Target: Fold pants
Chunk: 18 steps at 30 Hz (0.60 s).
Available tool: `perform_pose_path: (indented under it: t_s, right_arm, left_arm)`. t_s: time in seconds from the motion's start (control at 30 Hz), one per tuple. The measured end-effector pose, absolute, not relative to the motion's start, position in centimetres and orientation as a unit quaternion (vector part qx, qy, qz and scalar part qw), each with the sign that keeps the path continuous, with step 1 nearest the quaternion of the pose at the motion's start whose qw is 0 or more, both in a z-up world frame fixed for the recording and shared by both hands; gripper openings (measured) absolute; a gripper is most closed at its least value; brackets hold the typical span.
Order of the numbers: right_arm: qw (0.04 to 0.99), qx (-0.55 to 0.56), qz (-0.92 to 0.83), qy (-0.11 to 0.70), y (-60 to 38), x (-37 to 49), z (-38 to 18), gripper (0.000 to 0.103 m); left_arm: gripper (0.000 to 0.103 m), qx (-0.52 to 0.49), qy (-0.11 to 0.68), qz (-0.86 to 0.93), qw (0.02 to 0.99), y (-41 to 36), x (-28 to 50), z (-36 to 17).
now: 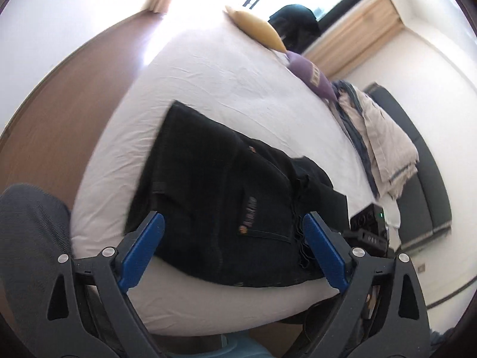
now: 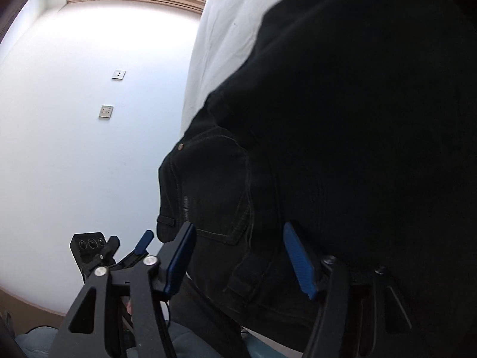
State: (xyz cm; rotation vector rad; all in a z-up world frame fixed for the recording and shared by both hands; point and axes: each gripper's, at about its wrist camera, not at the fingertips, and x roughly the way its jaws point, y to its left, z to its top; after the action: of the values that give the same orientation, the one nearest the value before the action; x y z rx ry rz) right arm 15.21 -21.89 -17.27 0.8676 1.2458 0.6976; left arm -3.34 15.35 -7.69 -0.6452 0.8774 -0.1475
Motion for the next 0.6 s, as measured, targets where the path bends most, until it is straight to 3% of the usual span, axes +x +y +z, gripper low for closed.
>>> perform_pose_path:
  t_s: [0.23,0.6]
  right_arm:
    - [0.667,0.438,0.330,0.504,-24.0,13.2,-15.4,0.060]
    - [0.646,0.476,0.357,0.479,-22.3,14.1,-14.8,0.060]
  left_arm:
    - [0.095,-0.417,0.429,-0.014,0.801,21.2,-5.1,-11.9]
    - [0.094,-0.536,0.411,-0.041,0.736,21.5,-4.3,-17.2]
